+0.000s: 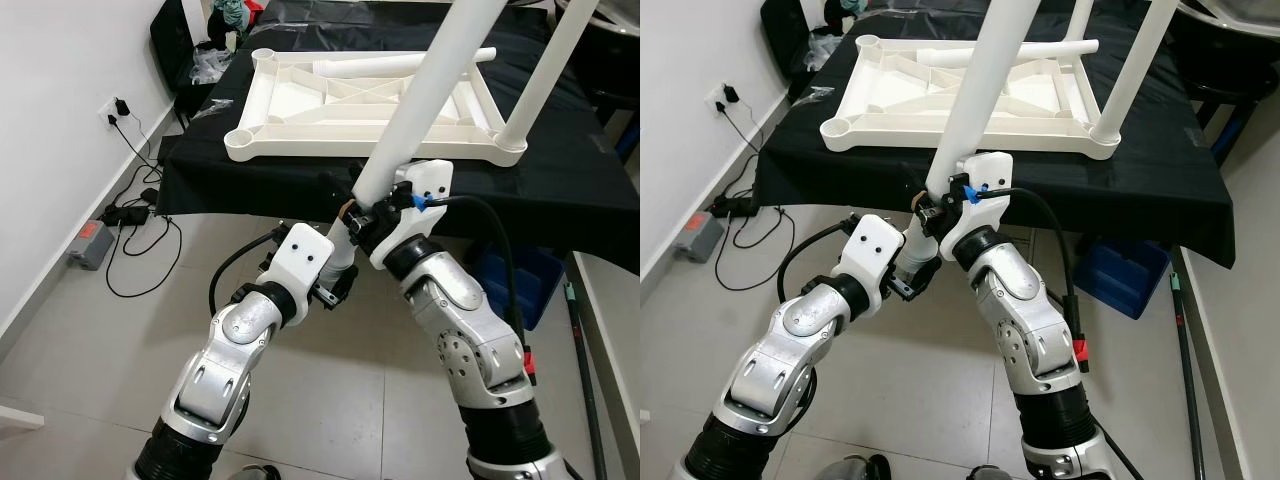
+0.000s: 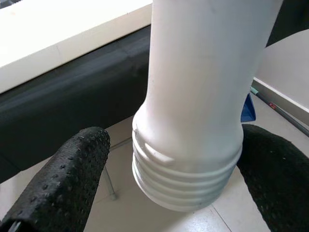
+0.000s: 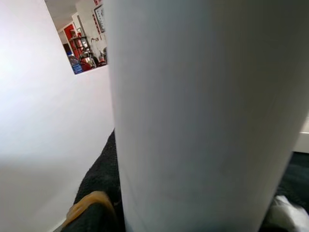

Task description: Building children table

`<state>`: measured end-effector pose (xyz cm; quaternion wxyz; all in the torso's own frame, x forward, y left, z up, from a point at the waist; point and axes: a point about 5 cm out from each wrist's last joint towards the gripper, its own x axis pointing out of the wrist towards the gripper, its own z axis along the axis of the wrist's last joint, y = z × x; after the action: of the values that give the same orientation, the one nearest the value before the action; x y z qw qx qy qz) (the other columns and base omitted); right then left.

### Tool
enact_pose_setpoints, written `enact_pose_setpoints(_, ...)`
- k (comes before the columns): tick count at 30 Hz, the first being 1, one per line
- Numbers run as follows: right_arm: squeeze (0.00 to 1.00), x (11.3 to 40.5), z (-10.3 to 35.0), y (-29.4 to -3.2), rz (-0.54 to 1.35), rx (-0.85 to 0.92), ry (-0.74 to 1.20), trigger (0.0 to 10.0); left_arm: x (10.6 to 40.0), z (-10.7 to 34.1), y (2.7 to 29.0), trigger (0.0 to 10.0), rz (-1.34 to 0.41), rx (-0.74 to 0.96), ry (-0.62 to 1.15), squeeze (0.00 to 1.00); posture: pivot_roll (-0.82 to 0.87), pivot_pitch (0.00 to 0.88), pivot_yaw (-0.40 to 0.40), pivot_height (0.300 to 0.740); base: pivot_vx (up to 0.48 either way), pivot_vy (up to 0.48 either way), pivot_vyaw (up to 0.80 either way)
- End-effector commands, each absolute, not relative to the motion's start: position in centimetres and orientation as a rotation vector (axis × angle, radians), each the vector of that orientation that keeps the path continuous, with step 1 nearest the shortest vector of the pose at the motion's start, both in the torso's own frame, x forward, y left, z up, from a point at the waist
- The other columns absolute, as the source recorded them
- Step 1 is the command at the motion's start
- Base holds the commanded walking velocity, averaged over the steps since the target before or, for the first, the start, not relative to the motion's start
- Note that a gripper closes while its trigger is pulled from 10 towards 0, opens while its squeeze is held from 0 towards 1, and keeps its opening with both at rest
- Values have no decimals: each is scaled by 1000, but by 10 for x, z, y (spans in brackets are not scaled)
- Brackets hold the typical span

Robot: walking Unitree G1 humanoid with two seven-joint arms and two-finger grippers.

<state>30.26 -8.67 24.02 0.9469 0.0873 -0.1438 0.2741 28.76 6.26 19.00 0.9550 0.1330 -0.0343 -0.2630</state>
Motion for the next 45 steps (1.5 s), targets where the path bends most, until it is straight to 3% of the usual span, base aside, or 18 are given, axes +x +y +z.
enact_pose_setpoints(1, 0, 301, 241, -86, 562, 168, -313, 0, 286, 189, 57, 10000, -555, 270, -65, 0, 81, 183, -9, 740, 0, 0, 0)
enact_pose_setpoints(21, 0, 301, 243, -84, 568, 155, -327, 0, 297, 197, 61, 10000, -533, 408, -183, 0, 80, 186, -5, 740, 0, 0, 0)
enact_pose_setpoints(23, 0, 300, 242, -84, 574, 157, -321, 0, 297, 196, 64, 0, -523, 420, -186, 0, 80, 185, -5, 740, 0, 0, 0)
enact_pose_setpoints(36, 0, 298, 249, -83, 593, 152, -349, 0, 297, 190, 65, 0, -527, 434, -194, 0, 78, 187, -7, 740, 0, 0, 0)
enact_pose_setpoints(37, 0, 298, 250, -83, 597, 151, -350, 0, 298, 189, 65, 10000, -520, 443, -186, 0, 76, 188, -6, 740, 0, 0, 0)
enact_pose_setpoints(45, 0, 298, 249, -83, 596, 144, -348, 0, 298, 185, 64, 10000, -524, 468, -171, 0, 74, 180, -7, 740, 0, 0, 0)
